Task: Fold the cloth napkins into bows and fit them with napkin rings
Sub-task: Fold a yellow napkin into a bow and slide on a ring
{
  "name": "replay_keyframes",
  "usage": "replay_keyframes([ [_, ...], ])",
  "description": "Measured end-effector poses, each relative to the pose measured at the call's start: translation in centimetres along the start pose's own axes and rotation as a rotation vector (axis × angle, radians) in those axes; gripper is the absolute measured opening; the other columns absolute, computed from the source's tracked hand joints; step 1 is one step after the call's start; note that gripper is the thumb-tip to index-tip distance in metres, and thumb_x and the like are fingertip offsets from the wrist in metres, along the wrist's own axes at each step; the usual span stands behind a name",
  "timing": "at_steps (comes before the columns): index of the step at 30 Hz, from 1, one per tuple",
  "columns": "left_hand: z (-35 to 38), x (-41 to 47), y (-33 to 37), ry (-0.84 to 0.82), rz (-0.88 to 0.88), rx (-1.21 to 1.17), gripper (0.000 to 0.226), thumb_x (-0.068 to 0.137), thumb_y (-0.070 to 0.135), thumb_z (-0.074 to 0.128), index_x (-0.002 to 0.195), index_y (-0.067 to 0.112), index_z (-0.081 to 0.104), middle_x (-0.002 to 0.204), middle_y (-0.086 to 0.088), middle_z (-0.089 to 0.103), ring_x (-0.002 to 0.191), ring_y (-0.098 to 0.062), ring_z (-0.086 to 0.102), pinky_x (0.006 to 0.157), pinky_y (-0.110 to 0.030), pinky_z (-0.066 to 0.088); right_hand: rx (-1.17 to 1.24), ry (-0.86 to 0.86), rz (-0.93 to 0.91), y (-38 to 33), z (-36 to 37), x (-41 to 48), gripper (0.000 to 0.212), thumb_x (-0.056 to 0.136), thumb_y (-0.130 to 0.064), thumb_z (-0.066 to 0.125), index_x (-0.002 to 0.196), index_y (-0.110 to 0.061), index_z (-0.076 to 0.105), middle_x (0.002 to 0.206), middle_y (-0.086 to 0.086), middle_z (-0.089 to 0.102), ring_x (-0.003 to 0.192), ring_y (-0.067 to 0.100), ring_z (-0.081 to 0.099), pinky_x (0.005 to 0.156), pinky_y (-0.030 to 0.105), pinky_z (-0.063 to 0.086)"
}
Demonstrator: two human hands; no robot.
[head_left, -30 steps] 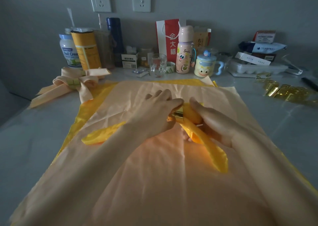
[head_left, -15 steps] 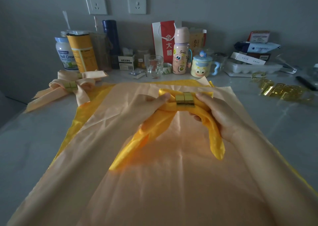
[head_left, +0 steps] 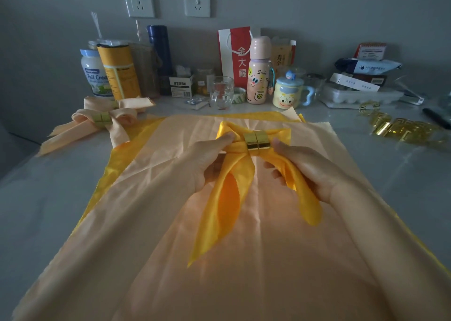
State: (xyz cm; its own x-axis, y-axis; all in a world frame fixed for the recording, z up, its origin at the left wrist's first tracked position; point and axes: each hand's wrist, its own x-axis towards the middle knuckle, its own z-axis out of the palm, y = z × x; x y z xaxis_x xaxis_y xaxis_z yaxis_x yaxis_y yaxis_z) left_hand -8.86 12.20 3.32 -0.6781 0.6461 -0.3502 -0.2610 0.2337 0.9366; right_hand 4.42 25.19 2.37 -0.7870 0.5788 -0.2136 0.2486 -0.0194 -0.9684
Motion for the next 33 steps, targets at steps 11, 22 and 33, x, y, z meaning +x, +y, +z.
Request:
replay_keyframes([
  [11,0.2,0.9,-1.3,0.080,-0.096,-0.224,0.040,0.079,0.044,0.070,0.102,0.013,0.060,0.097,-0.010,0.066,0.090,-0.029,0.063,0.070,-0.041,0.050,-0.034,-0.012,0.032,-0.1,-1.1,0.1,0.006,0.085,-0.013,0.064,0.086,-0.007,0.065,0.068,0.005,0.065,0.041,0.004,0.046,0.040,0.016,0.039],
  [22,0.6,0.9,-1.8,0.045,-0.072,-0.133,0.046,0.080,0.047,0.068,0.113,0.015,0.060,0.108,-0.008,0.067,0.099,-0.028,0.062,0.091,-0.046,0.049,0.146,0.027,0.044,0.4,-1.3,0.9,0.026,0.070,-0.033,0.074,0.084,-0.012,0.067,0.071,0.006,0.059,0.058,0.015,0.049,0.058,0.030,0.037],
  [33,0.9,0.9,-1.7,0.014,-0.072,-0.106,0.041,0.080,0.041,0.070,0.109,0.013,0.063,0.104,-0.006,0.069,0.095,-0.026,0.064,0.086,-0.042,0.052,-0.219,0.465,-0.384,0.5,-1.4,1.0,0.022,0.090,-0.014,0.054,0.111,-0.013,0.052,0.099,0.000,0.057,0.073,0.000,0.053,0.046,0.002,0.038],
])
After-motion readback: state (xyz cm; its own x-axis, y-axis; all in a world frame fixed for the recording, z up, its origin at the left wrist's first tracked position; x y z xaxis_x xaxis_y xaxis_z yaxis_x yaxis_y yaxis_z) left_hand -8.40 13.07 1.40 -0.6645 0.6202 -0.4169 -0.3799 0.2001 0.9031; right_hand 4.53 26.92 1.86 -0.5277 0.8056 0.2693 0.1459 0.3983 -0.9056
